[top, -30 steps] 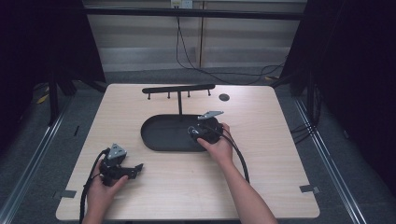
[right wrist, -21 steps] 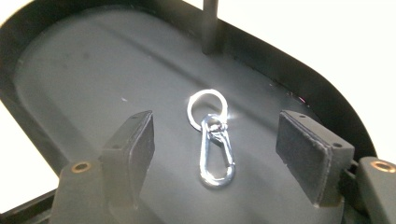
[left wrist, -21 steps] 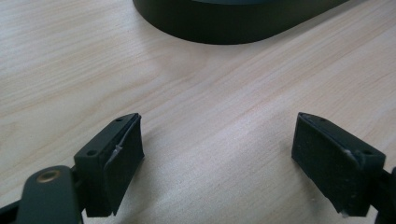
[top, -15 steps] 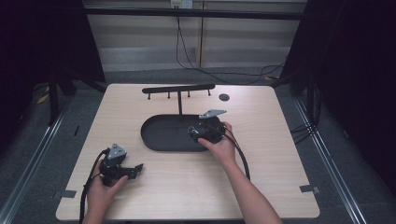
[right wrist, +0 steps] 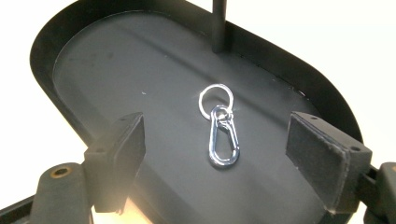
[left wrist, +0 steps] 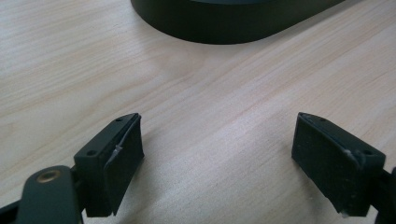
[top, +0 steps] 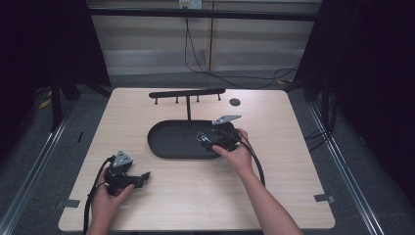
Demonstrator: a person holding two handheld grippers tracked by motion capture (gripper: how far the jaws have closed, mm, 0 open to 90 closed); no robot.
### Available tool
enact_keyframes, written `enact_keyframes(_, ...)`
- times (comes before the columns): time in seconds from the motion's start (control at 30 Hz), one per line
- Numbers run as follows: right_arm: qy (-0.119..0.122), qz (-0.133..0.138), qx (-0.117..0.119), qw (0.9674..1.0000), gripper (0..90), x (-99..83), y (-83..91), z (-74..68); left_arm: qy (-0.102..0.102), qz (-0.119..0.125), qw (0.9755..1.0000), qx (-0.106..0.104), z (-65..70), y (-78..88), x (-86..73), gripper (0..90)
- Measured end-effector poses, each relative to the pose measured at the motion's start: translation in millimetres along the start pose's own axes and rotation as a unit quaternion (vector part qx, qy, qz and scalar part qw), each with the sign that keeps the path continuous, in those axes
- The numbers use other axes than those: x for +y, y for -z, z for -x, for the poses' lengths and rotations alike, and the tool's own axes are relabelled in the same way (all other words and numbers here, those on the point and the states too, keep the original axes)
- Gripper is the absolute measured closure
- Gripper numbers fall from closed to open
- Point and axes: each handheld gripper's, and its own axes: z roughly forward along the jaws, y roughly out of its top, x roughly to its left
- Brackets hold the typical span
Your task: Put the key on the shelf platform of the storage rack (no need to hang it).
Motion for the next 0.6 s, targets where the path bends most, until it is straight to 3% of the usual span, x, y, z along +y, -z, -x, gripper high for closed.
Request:
enact_keyframes(0.43, 0.002, 0.012, 0.022, 0.9997, 20.1, -2.1, 16.8, 0.2, 0.000, 0.000, 1.0000, 0.000, 0.0, 0.0, 0.0, 16.2)
enact_keyframes(0.6, 0.014, 0.013, 0.021, 0.9996, 20.2, -4.3, 23.5, 0.3, 0.000, 0.000, 1.0000, 0.000, 0.0, 0.0, 0.0, 16.2)
